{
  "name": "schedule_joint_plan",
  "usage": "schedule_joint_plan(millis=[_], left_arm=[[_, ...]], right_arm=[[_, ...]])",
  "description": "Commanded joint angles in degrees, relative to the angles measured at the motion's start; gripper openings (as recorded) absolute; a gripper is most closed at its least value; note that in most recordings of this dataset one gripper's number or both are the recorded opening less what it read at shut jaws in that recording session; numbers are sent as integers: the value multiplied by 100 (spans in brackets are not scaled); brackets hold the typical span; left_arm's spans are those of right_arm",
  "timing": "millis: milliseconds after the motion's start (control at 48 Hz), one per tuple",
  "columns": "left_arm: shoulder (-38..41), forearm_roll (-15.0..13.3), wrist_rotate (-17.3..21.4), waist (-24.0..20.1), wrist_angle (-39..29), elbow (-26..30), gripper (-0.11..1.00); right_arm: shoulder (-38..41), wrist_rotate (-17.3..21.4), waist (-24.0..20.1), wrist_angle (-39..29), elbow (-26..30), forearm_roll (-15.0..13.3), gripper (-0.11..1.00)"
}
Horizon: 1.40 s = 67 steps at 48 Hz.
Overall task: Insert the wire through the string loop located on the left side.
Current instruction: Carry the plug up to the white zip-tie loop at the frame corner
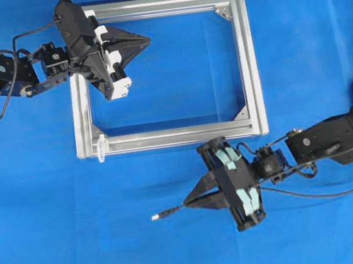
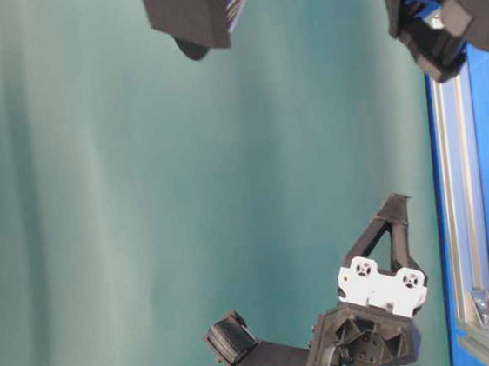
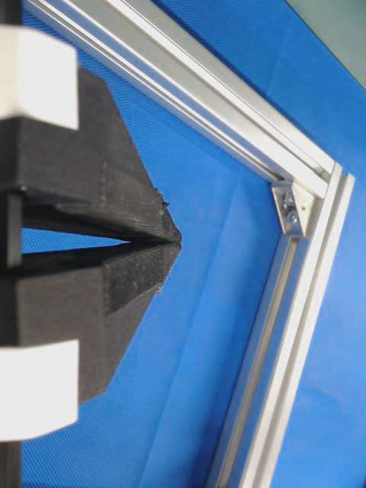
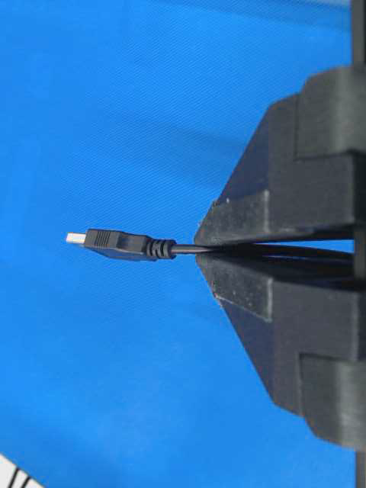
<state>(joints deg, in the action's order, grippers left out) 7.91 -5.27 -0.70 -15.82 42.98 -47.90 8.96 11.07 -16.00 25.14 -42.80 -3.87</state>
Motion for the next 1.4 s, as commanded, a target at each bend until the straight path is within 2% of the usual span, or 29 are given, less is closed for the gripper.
schedule_joint_plan(millis=[0, 167, 458, 1041, 1374], left_arm=[[-158, 18, 0, -9, 35, 44, 0], [-158, 18, -9, -9, 35, 35, 0], [-158, 18, 0, -9, 26, 35, 0], [-158, 18, 0, -9, 26, 44, 0], [-158, 18, -9, -9, 35, 44, 0]], right_arm=[[-246, 9, 202, 141, -9, 0, 0], [-334, 9, 615, 387, -141, -9, 0], [-413, -18, 1248, 404, -272, -9, 0], [-396, -88, 1283, 396, -237, 9, 0], [9, -97, 1283, 246, 396, 9, 0]])
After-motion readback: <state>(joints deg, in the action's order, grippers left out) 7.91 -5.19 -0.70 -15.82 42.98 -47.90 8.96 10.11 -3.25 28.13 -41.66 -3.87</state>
